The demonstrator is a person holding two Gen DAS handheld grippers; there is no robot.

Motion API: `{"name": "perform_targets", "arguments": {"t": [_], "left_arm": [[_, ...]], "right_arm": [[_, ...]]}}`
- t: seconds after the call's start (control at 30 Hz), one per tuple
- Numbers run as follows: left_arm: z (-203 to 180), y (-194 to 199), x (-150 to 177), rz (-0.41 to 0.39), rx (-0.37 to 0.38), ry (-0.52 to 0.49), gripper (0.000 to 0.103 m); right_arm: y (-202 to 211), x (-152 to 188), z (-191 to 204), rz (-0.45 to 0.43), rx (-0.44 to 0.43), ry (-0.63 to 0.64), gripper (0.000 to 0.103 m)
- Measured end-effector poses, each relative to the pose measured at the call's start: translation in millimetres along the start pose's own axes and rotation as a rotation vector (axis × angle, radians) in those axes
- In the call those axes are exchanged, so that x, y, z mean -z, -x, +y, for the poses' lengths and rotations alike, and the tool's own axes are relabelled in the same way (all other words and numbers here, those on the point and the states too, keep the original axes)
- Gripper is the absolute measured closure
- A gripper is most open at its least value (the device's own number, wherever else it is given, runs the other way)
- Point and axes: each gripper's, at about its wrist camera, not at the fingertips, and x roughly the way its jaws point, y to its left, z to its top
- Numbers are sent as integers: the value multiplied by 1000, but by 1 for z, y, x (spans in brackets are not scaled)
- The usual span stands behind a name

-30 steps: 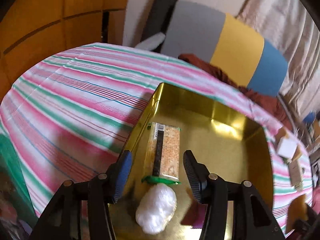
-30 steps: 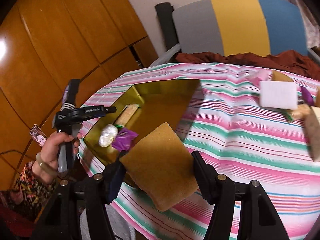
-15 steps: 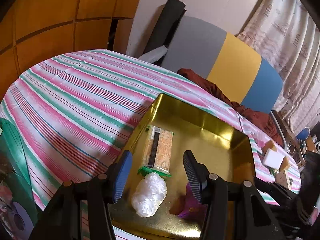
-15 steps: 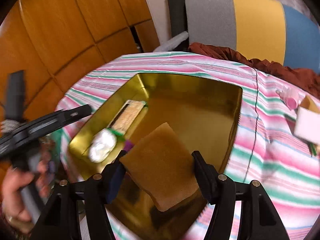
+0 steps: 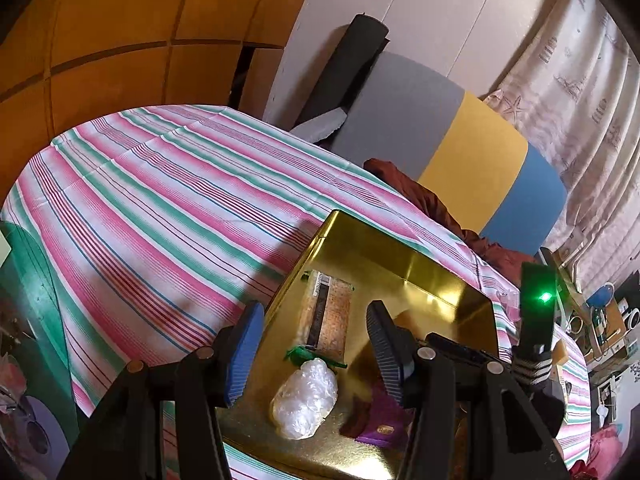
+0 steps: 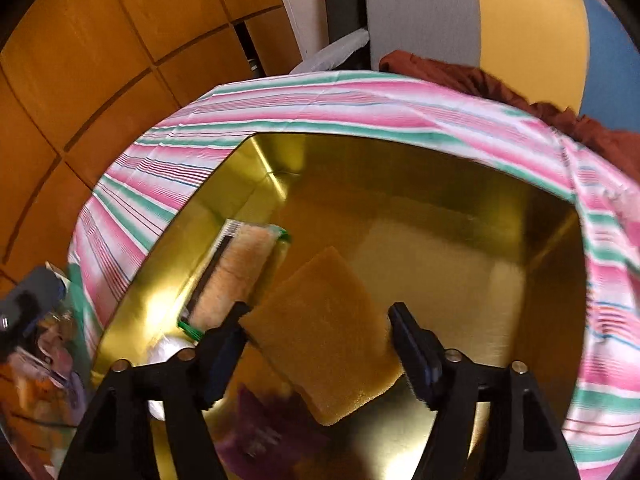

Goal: Organize objects
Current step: 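Lower the tan sponge into the tray and open the right gripper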

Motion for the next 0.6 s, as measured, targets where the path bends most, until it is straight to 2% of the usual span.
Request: {"name": "perform_targets", "arguments": {"t": [0.13,0.47,0.6], "left_arm": [[0,1,1,-7,2,8,49],[-19,-4,13,20,22,-39,49],[-40,-6,25,43,70,-97,49]], "right_arm": [[17,4,-8,-60,-70,-81,10],[66,25,-29,-154,-52,-93,10],[99,37,-41,-221,8,-58,11]]}}
